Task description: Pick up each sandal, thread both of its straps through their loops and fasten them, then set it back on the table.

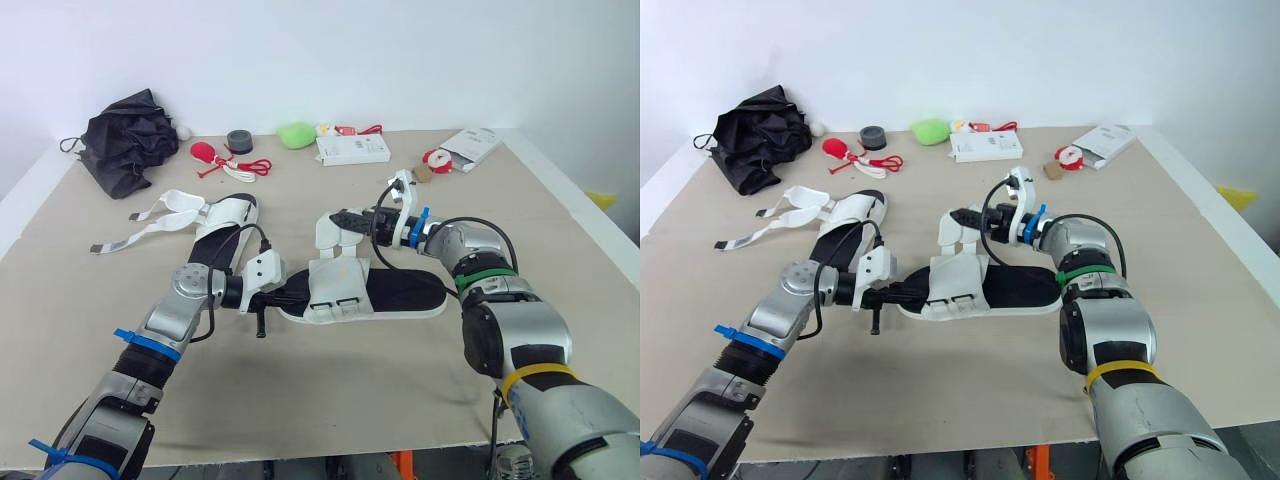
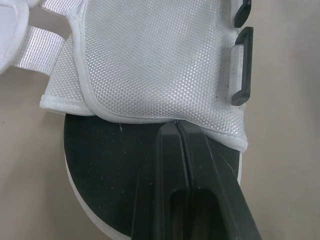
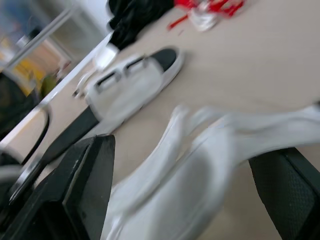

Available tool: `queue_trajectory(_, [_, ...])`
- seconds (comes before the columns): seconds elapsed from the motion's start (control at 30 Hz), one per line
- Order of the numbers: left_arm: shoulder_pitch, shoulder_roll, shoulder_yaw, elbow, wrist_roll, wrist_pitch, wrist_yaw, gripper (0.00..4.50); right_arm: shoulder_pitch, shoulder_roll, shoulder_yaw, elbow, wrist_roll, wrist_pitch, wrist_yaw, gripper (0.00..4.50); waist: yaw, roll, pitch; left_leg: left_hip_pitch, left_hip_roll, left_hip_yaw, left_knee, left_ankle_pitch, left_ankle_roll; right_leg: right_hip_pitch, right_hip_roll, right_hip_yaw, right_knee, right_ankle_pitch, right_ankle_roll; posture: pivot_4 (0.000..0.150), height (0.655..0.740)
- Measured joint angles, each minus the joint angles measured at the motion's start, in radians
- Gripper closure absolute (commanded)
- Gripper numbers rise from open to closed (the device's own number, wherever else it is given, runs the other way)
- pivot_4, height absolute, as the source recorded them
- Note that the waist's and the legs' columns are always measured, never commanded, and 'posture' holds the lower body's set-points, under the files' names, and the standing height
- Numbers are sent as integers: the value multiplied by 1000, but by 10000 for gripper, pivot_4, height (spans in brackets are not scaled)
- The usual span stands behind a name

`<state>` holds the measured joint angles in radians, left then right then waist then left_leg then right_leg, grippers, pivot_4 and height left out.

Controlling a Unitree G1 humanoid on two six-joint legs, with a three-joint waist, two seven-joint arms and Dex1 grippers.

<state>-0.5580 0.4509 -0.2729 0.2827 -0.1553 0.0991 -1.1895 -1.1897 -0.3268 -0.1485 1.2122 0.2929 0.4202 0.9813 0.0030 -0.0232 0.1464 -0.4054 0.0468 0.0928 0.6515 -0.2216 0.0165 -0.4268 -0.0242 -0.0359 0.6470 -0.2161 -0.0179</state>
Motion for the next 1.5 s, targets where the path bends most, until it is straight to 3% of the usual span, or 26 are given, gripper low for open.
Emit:
queue_trajectory(0.43, [6,1,3,-15,-1,19,7,45000,-80,36,-94,92,-18,-70,-180,1347,-2,0,0,0,0,0,0,0,0,0,0,0,0,0,0,1500,7400])
queue_trajectory(0.77, [15,-4,4,-22,-2,20,26,45000,-80,55,-102,100,-24,-73,-172,44367,-5,0,0,0,0,0,0,0,0,0,0,0,0,0,0,1500,7400])
queue_trajectory(1.03, [22,-4,5,-30,-3,31,29,45000,-75,63,-100,98,-26,-135,-142,44367,-5,0,0,0,0,0,0,0,0,0,0,0,0,0,1,1500,7400])
queue_trajectory(1.2, [21,-5,5,-30,-3,32,30,45000,-14,64,-4,10,-111,-318,-52,44367,-5,0,0,1,0,0,0,0,0,0,0,1,0,0,1,1500,7400])
queue_trajectory(1.37, [19,-6,5,-30,-3,32,26,45000,126,57,153,-207,-270,-628,-97,44367,-4,0,0,1,-1,0,-1,0,0,0,0,0,0,-1,2,1500,7400])
queue_trajectory(1.5, [15,-11,3,-25,-3,32,25,45000,245,-7,292,-397,-498,-988,-297,44367,-2,0,0,1,-1,1,0,0,0,1,0,1,0,-1,3,1500,7400])
